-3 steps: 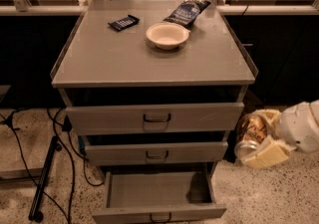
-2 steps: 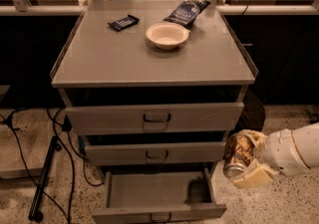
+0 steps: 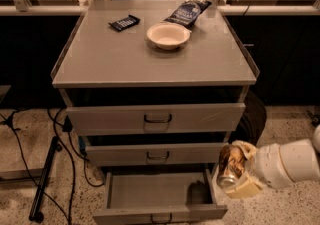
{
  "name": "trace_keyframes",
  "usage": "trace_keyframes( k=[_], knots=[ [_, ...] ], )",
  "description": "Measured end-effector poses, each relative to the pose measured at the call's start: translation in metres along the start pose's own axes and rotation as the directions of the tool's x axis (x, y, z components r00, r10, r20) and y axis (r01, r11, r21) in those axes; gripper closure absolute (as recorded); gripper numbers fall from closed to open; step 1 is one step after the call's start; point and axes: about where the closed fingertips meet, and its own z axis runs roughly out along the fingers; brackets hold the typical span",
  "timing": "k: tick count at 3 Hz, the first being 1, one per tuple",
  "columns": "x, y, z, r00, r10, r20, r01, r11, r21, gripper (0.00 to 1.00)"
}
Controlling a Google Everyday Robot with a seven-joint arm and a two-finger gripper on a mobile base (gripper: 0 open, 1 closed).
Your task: Place orange can into bottom drawer
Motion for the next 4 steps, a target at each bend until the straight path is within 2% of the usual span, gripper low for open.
trace_keyframes(
  k=[1,2,3,4],
  knots=[
    [0.021,-0.004,0.040,0.999,-0.021,0.024,0.021,0.9996,0.018,1.00],
    [0.043,-0.016,0.097,0.997,-0.036,0.062,0.034,0.9989,0.032,1.00],
    [0.043,-0.016,0.097,0.997,-0.036,0.062,0.034,0.9989,0.032,1.00],
    [0.051,-0.016,0.111,0.997,-0.042,0.065,0.040,0.9988,0.027,1.00]
  ],
)
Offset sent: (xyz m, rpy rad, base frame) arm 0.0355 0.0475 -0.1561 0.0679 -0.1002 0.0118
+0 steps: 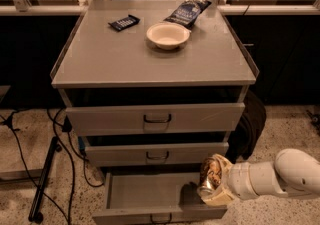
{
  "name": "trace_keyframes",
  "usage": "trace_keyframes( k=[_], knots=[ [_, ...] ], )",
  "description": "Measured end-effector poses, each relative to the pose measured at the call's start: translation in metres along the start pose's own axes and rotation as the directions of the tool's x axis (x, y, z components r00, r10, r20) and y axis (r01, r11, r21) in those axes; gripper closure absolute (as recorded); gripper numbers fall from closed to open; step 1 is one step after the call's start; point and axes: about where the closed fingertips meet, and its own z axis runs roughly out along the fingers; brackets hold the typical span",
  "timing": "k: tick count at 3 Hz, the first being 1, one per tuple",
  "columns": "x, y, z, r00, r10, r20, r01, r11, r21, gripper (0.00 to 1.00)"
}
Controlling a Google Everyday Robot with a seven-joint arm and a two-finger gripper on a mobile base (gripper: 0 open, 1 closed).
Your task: Place orange can into bottom drawer
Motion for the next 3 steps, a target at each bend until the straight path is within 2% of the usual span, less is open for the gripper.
trace_keyframes(
  k=[1,3],
  knots=[
    [0.023,0.002,0.037,1.000,-0.012,0.022,0.012,0.9999,0.000,1.00],
    [0.071,-0.016,0.134,0.996,0.002,0.093,-0.003,0.9999,0.013,1.00]
  ],
)
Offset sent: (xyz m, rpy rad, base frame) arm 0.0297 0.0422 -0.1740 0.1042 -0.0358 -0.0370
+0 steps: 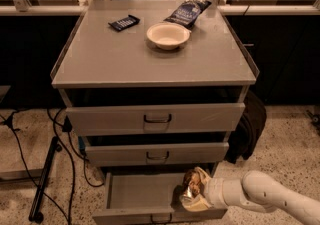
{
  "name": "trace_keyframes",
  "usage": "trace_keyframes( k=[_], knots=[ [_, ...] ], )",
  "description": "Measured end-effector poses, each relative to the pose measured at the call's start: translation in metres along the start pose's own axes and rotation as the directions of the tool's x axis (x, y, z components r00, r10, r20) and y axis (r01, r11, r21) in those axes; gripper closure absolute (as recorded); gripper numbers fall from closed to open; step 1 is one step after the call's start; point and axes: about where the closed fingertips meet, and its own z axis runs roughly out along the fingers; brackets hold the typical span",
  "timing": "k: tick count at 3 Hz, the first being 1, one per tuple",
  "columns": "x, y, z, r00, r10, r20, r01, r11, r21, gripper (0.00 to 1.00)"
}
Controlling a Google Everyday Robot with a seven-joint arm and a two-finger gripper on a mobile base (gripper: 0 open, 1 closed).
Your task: Place orange can into bottom drawer
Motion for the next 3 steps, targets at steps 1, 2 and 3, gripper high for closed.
trace_keyframes(
  k=[1,2,3],
  knots=[
    [0.030,-0.003,0.054,1.000,0.005,0.010,-0.005,0.9996,-0.027,1.00],
    [0.030,-0.003,0.054,1.000,0.005,0.010,-0.005,0.9996,-0.027,1.00],
    [0.042,-0.005,0.070,1.000,0.010,0.013,-0.009,0.9991,-0.042,1.00]
  ],
)
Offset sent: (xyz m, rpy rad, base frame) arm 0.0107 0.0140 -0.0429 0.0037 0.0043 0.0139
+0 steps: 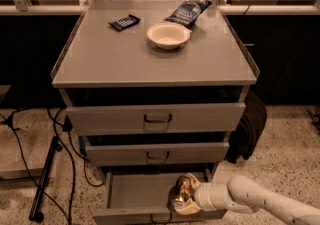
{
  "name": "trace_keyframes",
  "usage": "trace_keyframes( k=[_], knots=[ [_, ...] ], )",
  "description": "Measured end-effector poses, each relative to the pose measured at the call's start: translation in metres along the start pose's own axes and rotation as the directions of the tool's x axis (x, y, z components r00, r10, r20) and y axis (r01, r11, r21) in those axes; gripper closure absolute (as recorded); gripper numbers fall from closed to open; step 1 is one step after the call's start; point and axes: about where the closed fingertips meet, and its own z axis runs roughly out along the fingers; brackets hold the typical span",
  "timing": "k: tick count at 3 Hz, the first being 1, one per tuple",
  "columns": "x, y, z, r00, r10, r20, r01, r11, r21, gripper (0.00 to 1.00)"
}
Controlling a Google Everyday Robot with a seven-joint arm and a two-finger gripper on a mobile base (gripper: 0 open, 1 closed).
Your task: Place orange can into bottom drawer
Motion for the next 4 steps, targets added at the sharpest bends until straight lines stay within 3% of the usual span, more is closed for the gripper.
trace_keyframes(
  k=[2,4],
  knots=[
    [0.029,-0.015,0.056,0.999,-0.010,0.033,0.011,0.9999,-0.010,1.00],
    [0.048,-0.041,0.111,0.994,-0.050,0.100,0.046,0.9980,0.043,1.00]
  ],
)
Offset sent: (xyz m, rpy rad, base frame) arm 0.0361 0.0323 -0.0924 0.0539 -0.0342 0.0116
